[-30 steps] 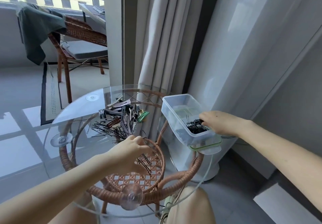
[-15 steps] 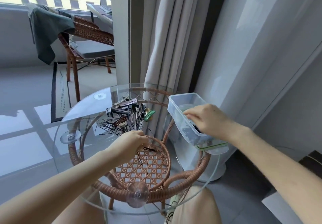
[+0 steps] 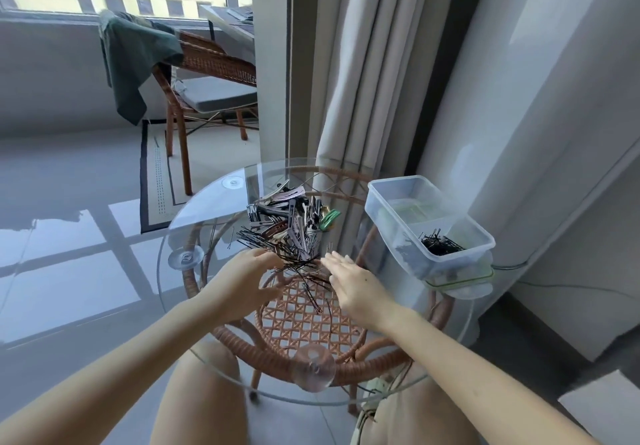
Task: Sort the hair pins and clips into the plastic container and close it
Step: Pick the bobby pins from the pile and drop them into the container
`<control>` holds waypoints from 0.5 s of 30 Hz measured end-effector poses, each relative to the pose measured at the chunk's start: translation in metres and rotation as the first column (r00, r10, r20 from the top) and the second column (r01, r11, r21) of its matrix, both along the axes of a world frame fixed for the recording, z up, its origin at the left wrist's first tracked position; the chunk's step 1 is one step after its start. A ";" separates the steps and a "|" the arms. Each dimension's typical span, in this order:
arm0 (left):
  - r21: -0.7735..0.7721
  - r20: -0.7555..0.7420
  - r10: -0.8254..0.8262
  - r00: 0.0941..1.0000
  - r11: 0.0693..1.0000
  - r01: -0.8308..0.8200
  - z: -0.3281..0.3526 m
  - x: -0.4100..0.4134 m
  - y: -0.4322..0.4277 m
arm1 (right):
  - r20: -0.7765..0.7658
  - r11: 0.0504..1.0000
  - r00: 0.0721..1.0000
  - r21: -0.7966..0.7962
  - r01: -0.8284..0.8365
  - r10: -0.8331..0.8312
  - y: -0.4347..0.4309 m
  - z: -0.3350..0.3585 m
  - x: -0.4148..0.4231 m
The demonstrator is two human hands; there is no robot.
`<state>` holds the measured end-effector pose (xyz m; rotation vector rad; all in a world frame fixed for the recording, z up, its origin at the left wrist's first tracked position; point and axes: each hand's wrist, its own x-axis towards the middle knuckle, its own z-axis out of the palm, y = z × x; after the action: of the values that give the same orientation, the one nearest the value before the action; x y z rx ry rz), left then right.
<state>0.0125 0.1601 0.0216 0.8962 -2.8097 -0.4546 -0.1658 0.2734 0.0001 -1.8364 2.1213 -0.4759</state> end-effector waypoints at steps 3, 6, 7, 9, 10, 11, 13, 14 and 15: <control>0.030 -0.046 0.044 0.998 0.999 -0.043 -0.004 -0.002 0.000 | 0.217 0.997 0.974 -0.039 -0.060 0.067 0.011 0.008 0.006; 0.039 -0.061 0.065 0.996 0.997 -0.062 -0.004 -0.011 0.000 | 0.314 0.983 0.948 -0.148 0.110 -0.059 0.007 0.016 0.008; 0.034 -0.053 0.059 0.997 0.998 -0.057 -0.003 -0.015 0.000 | 0.310 0.974 0.944 -0.158 0.164 -0.109 0.002 0.020 0.007; 0.030 -0.031 0.044 0.999 0.999 -0.043 -0.002 -0.023 -0.002 | 0.259 0.972 0.948 -0.092 0.215 -0.186 -0.012 0.024 0.007; 0.032 -0.025 0.037 0.999 0.999 -0.036 -0.001 -0.026 -0.004 | 0.233 0.974 0.950 -0.038 0.222 -0.208 -0.019 0.025 0.007; 0.036 -0.022 0.031 0.999 0.999 -0.030 0.000 -0.029 -0.005 | 0.220 0.976 0.952 0.005 0.216 -0.212 -0.024 0.026 0.009; 0.047 -0.028 0.017 0.999 0.999 -0.016 0.003 -0.034 -0.007 | 0.220 0.982 0.957 0.044 0.184 -0.189 -0.030 0.026 0.013; 0.050 -0.037 0.009 0.999 0.999 -0.007 0.004 -0.035 -0.006 | 0.235 0.985 0.957 0.053 0.163 -0.171 -0.030 0.025 0.015; 0.052 -0.048 0.002 0.999 0.999 0.001 0.004 -0.035 -0.005 | 0.253 0.989 0.956 0.055 0.139 -0.149 -0.028 0.023 0.015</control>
<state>-0.0220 0.1554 0.0253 0.8839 -2.7661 -0.5438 -0.1510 0.2452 0.0228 -1.5137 2.0779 -0.6649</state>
